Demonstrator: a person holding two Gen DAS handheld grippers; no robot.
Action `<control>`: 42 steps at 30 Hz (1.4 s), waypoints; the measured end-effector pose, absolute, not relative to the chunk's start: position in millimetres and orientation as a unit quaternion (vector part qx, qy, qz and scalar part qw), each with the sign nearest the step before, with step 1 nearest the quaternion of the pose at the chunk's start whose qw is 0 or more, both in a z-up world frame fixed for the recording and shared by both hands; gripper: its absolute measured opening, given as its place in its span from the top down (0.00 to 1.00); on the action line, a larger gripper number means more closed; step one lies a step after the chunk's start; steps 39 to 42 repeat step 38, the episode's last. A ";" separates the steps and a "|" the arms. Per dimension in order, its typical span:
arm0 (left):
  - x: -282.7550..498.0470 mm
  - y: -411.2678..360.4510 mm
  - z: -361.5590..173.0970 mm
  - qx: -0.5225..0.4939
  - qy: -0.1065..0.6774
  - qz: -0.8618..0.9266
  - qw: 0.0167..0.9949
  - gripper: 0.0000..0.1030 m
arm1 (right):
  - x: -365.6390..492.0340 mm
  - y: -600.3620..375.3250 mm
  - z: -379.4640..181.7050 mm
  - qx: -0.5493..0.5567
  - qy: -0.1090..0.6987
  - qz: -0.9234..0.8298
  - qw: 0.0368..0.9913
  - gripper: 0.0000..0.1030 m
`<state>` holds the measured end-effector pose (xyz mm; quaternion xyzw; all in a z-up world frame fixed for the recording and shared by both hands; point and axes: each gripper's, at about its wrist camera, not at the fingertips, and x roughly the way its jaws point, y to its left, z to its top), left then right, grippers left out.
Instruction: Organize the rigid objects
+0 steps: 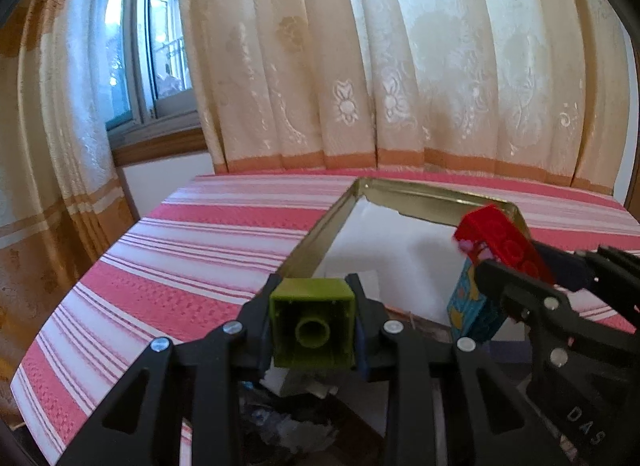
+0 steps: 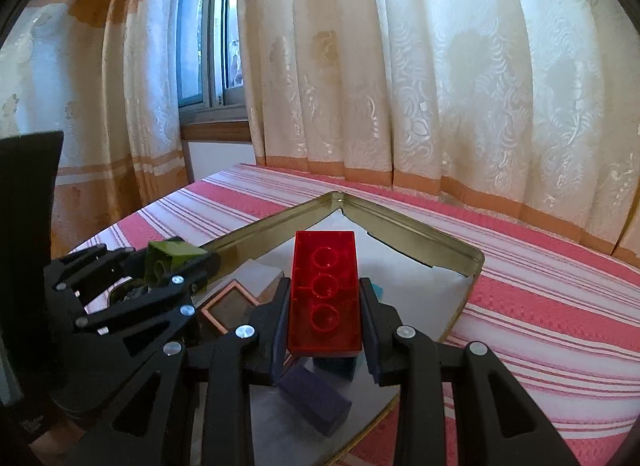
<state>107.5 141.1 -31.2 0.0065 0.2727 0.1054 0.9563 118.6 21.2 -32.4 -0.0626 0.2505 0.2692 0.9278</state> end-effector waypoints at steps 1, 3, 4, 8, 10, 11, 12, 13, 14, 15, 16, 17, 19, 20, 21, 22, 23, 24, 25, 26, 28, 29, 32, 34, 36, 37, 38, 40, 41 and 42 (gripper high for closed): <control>108.6 140.2 -31.9 0.008 0.276 0.103 0.956 0.71 | 118.6 21.5 -33.0 -0.062 0.253 0.272 0.926 0.62; 108.6 138.7 -31.9 0.011 0.276 0.104 0.955 0.71 | 116.4 19.4 -33.5 -0.058 0.248 0.271 0.928 0.55; 108.6 138.2 -32.0 0.012 0.277 0.105 0.955 0.71 | 116.3 18.3 -33.1 -0.054 0.247 0.273 0.928 0.52; 105.8 136.8 -30.6 0.013 0.273 0.106 0.956 0.65 | 112.7 9.7 -30.6 -0.042 0.240 0.264 0.933 0.41; 103.5 135.6 -30.1 0.016 0.268 0.112 0.957 0.41 | 110.1 3.3 -29.1 -0.034 0.235 0.259 0.936 0.33; 101.4 134.8 -29.4 0.017 0.263 0.113 0.958 0.36 | 108.8 -0.7 -28.3 -0.030 0.234 0.256 0.937 0.30; 98.2 133.9 -28.2 0.020 0.258 0.114 0.959 0.28 | 106.6 -4.7 -27.7 -0.027 0.234 0.254 0.938 0.24; 93.4 131.6 -26.8 0.026 0.251 0.120 0.960 0.20 | 104.9 -8.0 -27.0 -0.026 0.232 0.251 0.940 0.22; 89.9 130.3 -25.7 0.030 0.246 0.124 0.961 0.15 | 101.2 -12.2 -25.7 -0.027 0.226 0.247 0.942 0.22; 85.6 128.7 -23.8 0.035 0.240 0.128 0.962 0.06 | 97.5 -15.4 -24.1 -0.028 0.221 0.244 0.944 0.22; 79.2 127.5 -20.9 0.039 0.231 0.136 0.963 0.00 | 93.7 -18.3 -22.3 -0.029 0.216 0.243 0.945 0.22; 73.6 127.4 -18.3 0.039 0.224 0.142 0.964 0.00 | 90.2 -20.9 -20.0 -0.029 0.213 0.241 0.946 0.22; 65.8 129.0 -13.7 0.033 0.221 0.141 0.965 0.00 | 81.7 -25.5 -13.7 -0.024 0.204 0.243 0.948 0.21; 61.2 130.8 -10.9 0.027 0.220 0.142 0.965 0.00 | 77.7 -26.3 -11.2 -0.025 0.199 0.244 0.949 0.20; 57.0 133.0 -8.5 0.024 0.217 0.147 0.965 0.00 | 74.1 -26.8 -8.6 -0.026 0.194 0.244 0.950 0.18; 52.8 135.1 -5.4 0.023 0.215 0.155 0.964 0.00 | 70.4 -27.2 -5.9 -0.026 0.189 0.245 0.951 0.16; 50.6 136.4 -3.4 0.022 0.215 0.158 0.963 0.00 | 66.5 -27.5 -3.0 -0.025 0.184 0.247 0.951 0.15; 48.3 137.7 -1.7 0.021 0.215 0.159 0.963 0.00 | 64.0 -27.9 -0.9 -0.025 0.180 0.248 0.951 0.15; 44.8 139.8 0.9 0.018 0.215 0.160 0.963 0.00 | 60.2 -27.9 1.6 -0.027 0.176 0.248 0.952 0.15; 42.8 141.3 2.3 0.016 0.214 0.161 0.963 0.00 | 58.8 -27.2 3.5 -0.029 0.173 0.247 0.953 0.15; 38.9 143.3 4.6 0.016 0.212 0.159 0.964 0.00 | 55.1 -27.3 5.9 -0.030 0.168 0.246 0.954 0.14; 38.1 143.3 5.0 0.018 0.212 0.157 0.964 0.00 | 53.5 -27.8 6.8 -0.030 0.167 0.245 0.955 0.14; 36.0 138.1 4.4 0.038 0.209 0.161 0.964 0.00 | 52.1 -30.0 7.0 -0.030 0.166 0.242 0.956 0.14; 34.7 134.8 3.8 0.044 0.208 0.161 0.964 0.00 | 50.5 -32.0 7.0 -0.029 0.165 0.242 0.956 0.14; 34.2 132.8 3.8 0.046 0.207 0.161 0.964 0.00 | 49.1 -34.2 6.9 -0.028 0.164 0.242 0.956 0.13; 34.2 131.5 4.0 0.046 0.207 0.156 0.965 0.00 | 48.9 -35.2 6.9 -0.028 0.164 0.241 0.956 0.13; 34.0 129.5 4.3 0.049 0.207 0.154 0.965 0.00 | 48.7 -36.3 6.7 -0.028 0.164 0.241 0.956 0.13; 34.0 129.5 4.3 0.049 0.207 0.154 0.965 0.00 | 48.7 -36.3 6.7 -0.028 0.164 0.241 0.956 0.13; 34.0 129.5 4.3 0.049 0.207 0.154 0.965 0.00 | 48.7 -36.3 6.7 -0.028 0.164 0.241 0.956 0.13; 34.0 129.5 4.3 0.049 0.207 0.154 0.965 0.00 | 48.7 -36.3 6.7 -0.028 0.164 0.241 0.956 0.13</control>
